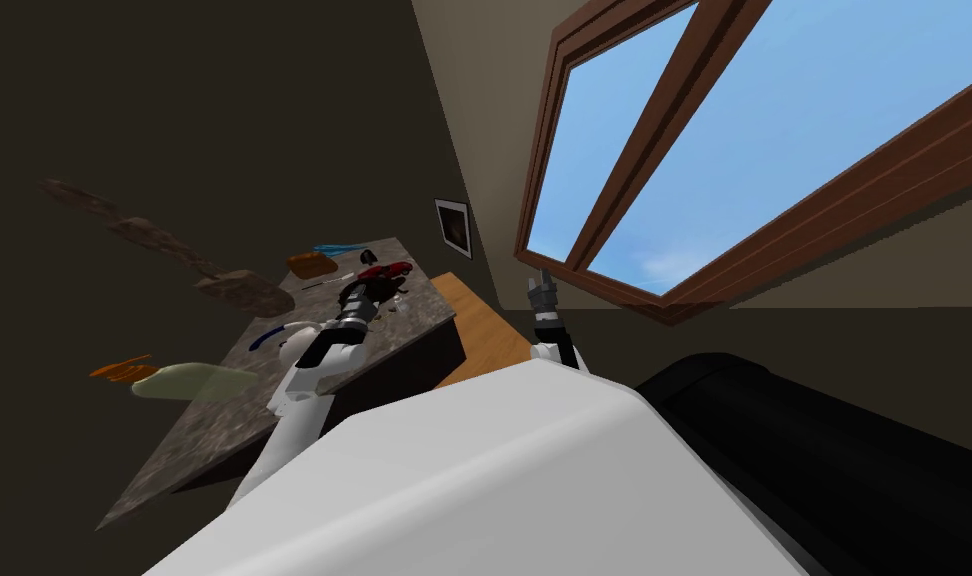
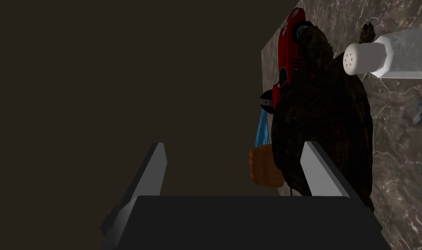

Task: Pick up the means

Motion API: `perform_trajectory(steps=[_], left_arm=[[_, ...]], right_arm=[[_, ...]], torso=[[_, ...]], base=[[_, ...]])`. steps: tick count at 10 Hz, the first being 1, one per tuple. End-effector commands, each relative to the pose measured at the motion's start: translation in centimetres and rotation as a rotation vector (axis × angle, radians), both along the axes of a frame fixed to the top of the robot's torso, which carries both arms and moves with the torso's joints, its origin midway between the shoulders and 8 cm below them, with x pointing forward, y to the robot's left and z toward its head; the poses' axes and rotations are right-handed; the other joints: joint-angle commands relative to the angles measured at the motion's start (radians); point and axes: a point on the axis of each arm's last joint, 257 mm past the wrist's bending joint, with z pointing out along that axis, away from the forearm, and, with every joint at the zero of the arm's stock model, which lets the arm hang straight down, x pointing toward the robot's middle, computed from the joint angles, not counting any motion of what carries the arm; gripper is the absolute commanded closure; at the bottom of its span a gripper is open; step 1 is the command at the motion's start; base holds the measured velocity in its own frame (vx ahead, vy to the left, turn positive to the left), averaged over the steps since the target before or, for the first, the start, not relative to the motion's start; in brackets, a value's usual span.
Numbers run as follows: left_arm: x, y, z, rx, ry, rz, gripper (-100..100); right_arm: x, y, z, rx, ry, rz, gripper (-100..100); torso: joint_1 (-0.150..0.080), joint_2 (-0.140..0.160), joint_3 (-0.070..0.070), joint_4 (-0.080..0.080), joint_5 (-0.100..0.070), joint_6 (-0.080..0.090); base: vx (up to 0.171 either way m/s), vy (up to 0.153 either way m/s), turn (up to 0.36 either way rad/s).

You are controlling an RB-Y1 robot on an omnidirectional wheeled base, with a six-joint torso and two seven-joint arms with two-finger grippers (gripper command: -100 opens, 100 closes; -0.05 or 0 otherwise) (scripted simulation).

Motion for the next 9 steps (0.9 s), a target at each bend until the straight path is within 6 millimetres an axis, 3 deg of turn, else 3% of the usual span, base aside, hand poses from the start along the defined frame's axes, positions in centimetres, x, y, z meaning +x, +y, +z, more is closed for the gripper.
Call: perform_trajectory(steps=[1, 2, 4, 5, 6, 7, 8, 9], left_arm=[[0.6, 1.2, -2.1, -0.004, 0.072, 0.018, -100], [1.6, 2.2, -1.2, 0.000, 0.082, 0.020, -100], [1.5, 3.1, -3.9, -0.008, 0.156, 0.040, -100], [2.5, 4.2, -3.2, -0.008, 0.177, 0.048, -100], [2.2, 4.9, -5.1, -0.015, 0.228, 0.063, -100], [2.1, 5.0, -5.3, -0.015, 0.234, 0.064, -100], [2.9, 6.6, -5.3, -0.021, 0.269, 0.084, -100], [2.6, 6.9, -6.4, -0.025, 0.304, 0.090, -100]], right_arm=[[0.0, 0.0, 0.0, 0.000, 0.000, 0.000, 0], [0.0, 0.0, 0.0, 0.000, 0.000, 0.000, 0], [0.0, 0.0, 0.0, 0.000, 0.000, 0.000, 0], [0.0, 0.0, 0.0, 0.000, 0.000, 0.000, 0], [0.0, 0.0, 0.0, 0.000, 0.000, 0.000, 0], [0.0, 0.0, 0.0, 0.000, 0.000, 0.000, 0], [0.0, 0.0, 0.0, 0.000, 0.000, 0.000, 0], [0.0, 0.0, 0.0, 0.000, 0.000, 0.000, 0]], torso=[[0.000, 0.000, 0.000, 0.000, 0.000, 0.000], [0.000, 0.000, 0.000, 0.000, 0.000, -0.001], [0.000, 0.000, 0.000, 0.000, 0.000, -0.001], [0.000, 0.000, 0.000, 0.000, 0.000, -0.001], [0.000, 0.000, 0.000, 0.000, 0.000, 0.000], [0.000, 0.000, 0.000, 0.000, 0.000, -0.001], [0.000, 0.000, 0.000, 0.000, 0.000, -0.001], [0.000, 0.000, 0.000, 0.000, 0.000, 0.000]], base=[[-0.021, 0.015, -0.064], [-0.024, 0.011, -0.121], [-0.014, 0.009, -0.027], [-0.012, 0.013, -0.116], [-0.014, 0.017, -0.094], [-0.008, 0.007, 0.001], [-0.014, 0.009, -0.135], [-0.013, 0.017, -0.078]])
